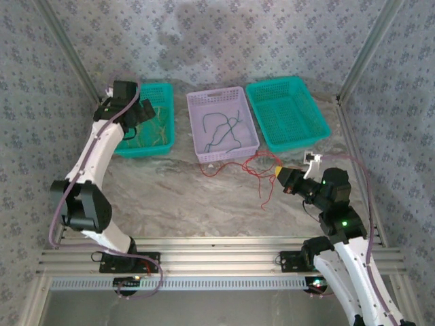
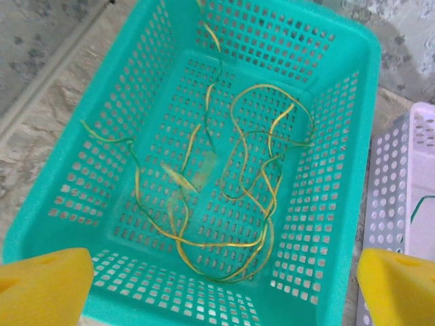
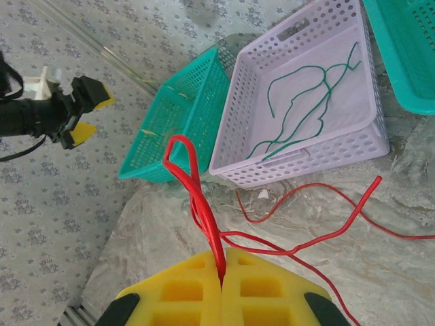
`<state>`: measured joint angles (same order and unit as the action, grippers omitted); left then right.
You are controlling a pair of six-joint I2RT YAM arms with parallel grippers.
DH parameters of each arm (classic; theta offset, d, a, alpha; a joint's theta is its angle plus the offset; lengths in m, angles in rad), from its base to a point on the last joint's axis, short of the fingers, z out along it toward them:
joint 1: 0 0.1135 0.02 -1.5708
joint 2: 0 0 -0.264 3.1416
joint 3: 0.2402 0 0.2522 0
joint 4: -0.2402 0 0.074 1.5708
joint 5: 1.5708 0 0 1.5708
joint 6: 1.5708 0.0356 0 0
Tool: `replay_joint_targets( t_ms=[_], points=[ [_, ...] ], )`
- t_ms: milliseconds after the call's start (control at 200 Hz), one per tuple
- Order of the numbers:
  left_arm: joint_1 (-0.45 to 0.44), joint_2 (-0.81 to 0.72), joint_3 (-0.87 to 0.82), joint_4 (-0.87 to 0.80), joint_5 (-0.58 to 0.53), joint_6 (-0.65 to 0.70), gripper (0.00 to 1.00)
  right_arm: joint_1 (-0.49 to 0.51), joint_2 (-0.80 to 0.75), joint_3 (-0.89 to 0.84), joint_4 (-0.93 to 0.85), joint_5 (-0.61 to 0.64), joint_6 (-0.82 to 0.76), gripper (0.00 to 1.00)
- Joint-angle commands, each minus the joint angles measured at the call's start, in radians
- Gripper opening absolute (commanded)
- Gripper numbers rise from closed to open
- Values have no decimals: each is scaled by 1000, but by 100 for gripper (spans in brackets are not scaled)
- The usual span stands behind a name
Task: Untangle the cables
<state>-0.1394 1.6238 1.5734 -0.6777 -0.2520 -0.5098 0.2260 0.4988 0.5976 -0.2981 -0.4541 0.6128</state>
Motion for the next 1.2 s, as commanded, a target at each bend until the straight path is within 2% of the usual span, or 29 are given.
replay_joint_targets(
  t_ms=[0, 170, 365, 485, 764, 934, 1194],
  points=[
    [-12, -9, 32, -44, 45, -2, 100, 12, -21, 23, 14, -9, -5, 0],
    [-51, -118, -69, 50, 116, -31, 99, 15, -29, -1, 35, -14, 8, 0],
    [-190, -225, -162, 73, 109, -44, 97, 18, -18, -15, 86, -48, 45, 0],
    [-270, -263, -235, 108, 162, -82, 96, 18, 9, -28, 163, -111, 91, 0],
    [-424, -315, -459, 354, 409, -178, 93, 18, 31, -27, 238, -166, 126, 0],
    [-503, -293, -561, 610, 591, -266, 93, 19, 44, -42, 271, -182, 145, 0],
    [-617, -338, -626, 822, 621, -282, 93, 25, 53, -46, 272, -190, 149, 0]
  ],
)
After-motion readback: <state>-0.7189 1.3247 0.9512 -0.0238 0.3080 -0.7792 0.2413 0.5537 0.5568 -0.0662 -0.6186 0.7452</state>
